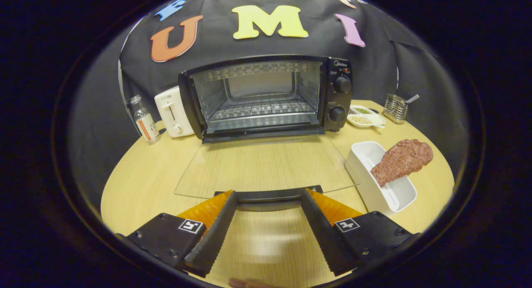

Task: Open the toaster oven, put the food inside, and close the toaster oven door.

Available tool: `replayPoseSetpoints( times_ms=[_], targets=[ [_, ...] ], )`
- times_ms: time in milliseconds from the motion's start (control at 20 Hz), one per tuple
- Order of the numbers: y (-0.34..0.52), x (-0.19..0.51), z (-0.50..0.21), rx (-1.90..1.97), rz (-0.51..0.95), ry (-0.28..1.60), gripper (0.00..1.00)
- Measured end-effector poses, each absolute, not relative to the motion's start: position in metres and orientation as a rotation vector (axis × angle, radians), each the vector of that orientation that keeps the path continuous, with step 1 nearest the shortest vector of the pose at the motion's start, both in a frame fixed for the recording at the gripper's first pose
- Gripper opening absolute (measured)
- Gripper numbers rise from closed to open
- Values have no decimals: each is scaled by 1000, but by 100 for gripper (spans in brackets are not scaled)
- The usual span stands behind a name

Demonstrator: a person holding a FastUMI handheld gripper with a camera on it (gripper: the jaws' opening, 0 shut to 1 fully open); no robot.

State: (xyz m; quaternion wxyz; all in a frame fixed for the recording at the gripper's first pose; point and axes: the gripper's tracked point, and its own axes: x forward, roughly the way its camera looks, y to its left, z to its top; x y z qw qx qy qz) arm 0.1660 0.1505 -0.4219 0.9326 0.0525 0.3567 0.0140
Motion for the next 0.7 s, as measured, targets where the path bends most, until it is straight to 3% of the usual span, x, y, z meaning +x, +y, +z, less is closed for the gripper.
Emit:
replayPoseSetpoints(
  times_ms=[350, 700],
  targets=[
    [143, 155, -400, 198, 130, 764, 100],
    [69, 153, -346, 189, 154, 728, 100]
  ],
)
